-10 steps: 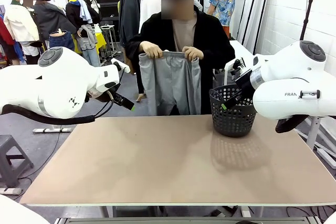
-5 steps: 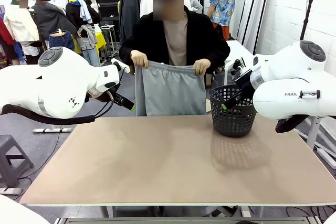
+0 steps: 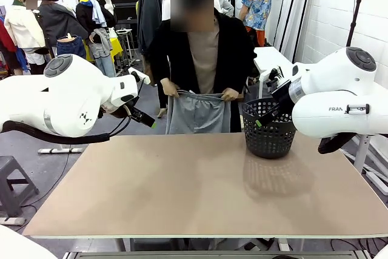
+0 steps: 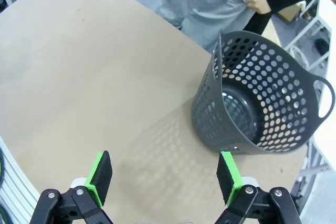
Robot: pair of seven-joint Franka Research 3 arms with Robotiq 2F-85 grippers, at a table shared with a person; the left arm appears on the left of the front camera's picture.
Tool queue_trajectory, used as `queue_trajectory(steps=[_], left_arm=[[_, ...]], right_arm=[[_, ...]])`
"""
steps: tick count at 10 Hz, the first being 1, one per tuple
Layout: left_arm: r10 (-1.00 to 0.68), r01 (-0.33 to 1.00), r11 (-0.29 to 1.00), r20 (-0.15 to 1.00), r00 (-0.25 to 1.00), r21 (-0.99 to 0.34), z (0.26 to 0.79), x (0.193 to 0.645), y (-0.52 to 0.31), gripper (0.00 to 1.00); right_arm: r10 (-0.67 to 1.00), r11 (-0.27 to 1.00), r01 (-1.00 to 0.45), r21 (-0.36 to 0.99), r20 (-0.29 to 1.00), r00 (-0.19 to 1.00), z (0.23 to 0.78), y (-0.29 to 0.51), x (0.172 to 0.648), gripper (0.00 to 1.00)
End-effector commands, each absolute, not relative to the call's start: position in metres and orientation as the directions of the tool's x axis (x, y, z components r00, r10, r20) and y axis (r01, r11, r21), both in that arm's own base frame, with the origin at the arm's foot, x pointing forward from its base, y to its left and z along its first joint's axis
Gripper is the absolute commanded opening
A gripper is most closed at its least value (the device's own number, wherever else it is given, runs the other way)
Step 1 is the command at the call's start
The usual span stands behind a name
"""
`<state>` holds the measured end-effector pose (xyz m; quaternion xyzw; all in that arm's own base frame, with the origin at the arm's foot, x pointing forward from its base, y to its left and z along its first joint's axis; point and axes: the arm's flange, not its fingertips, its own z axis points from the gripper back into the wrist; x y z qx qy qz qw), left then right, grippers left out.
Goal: Fold the training pants.
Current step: Grab both ends of the Training pants handed by a person.
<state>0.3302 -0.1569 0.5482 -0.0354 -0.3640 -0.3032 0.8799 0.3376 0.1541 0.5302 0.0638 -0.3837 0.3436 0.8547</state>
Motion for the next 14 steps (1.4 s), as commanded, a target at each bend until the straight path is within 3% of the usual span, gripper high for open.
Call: queue_trajectory(steps=[1, 14], left_arm=[[-0.508, 0.559, 0.814, 0.661, 0.552, 0.158, 0.5477, 0.3305, -0.1569, 1.0], [-0.508, 0.559, 0.814, 0.661, 0.552, 0.158, 0.5477, 0.3305, -0.1569, 1.0]], right_arm=[[0.538, 0.757, -0.635, -0.155, 0.7, 0.47, 0.5304, 0.1534, 0.3378, 1.0], [0.538, 0.757, -0.635, -0.155, 0.7, 0.47, 0.5304, 0.1534, 0.3378, 1.0]])
